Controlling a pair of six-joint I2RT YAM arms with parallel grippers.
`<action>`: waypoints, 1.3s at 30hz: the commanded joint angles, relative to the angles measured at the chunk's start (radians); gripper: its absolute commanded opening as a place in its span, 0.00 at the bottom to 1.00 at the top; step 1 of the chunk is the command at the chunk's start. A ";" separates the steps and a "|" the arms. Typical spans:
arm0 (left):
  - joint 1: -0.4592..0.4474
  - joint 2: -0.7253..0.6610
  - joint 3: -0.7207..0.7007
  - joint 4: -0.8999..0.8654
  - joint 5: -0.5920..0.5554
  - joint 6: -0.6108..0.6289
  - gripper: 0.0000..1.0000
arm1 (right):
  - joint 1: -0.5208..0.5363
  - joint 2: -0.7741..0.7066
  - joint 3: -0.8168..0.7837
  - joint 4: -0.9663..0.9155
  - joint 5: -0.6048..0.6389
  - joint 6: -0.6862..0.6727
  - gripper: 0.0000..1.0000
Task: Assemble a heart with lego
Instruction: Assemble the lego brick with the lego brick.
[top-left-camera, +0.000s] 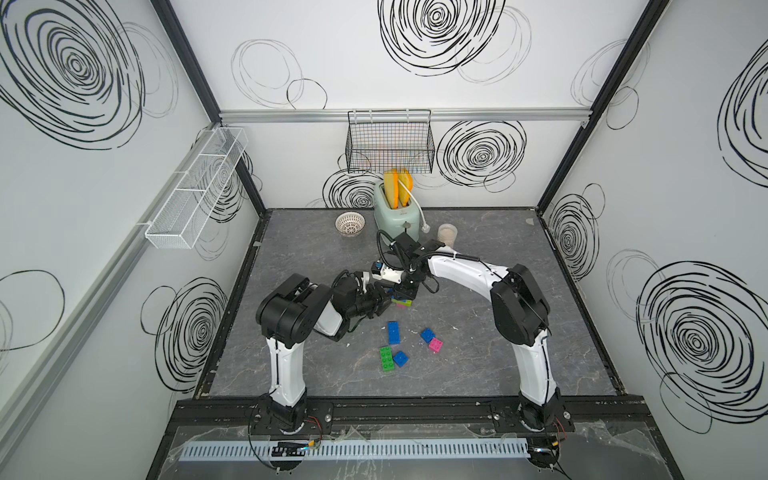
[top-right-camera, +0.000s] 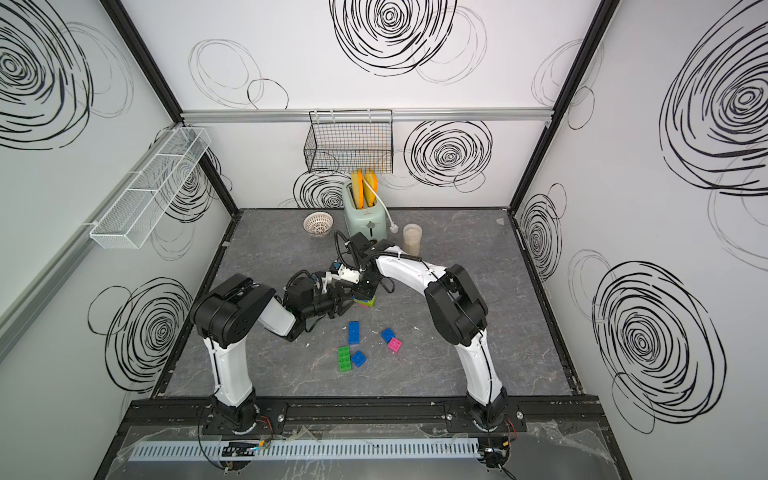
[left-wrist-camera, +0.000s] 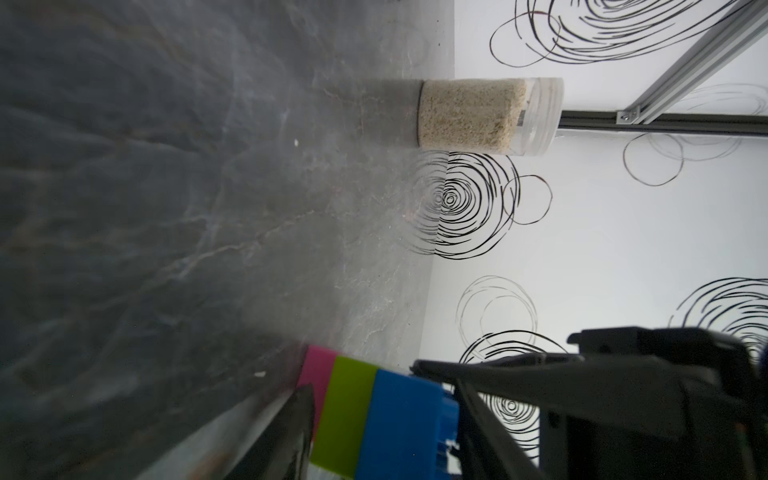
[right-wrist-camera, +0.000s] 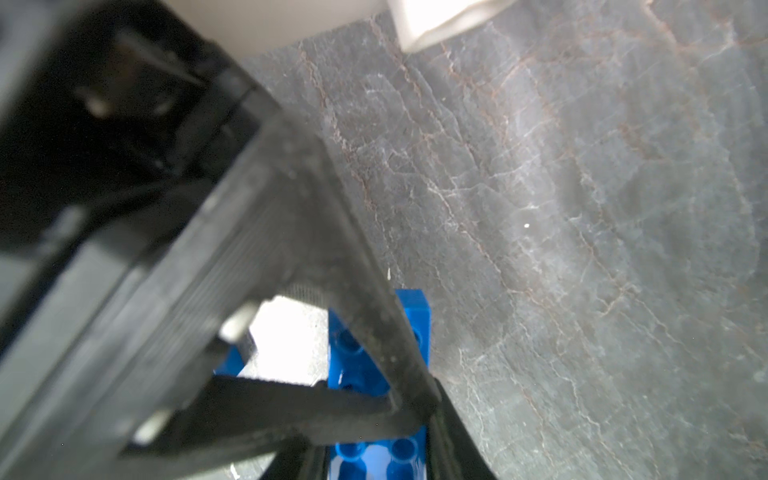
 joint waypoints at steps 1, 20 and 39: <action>-0.046 0.034 0.010 0.053 0.034 -0.028 0.51 | 0.011 0.040 -0.046 0.023 -0.055 -0.015 0.31; -0.065 0.058 -0.002 0.112 0.039 -0.053 0.61 | 0.001 0.033 -0.053 0.042 -0.079 -0.007 0.30; -0.055 0.072 -0.023 0.183 0.048 -0.073 0.33 | -0.039 -0.036 -0.055 0.092 -0.111 0.043 0.56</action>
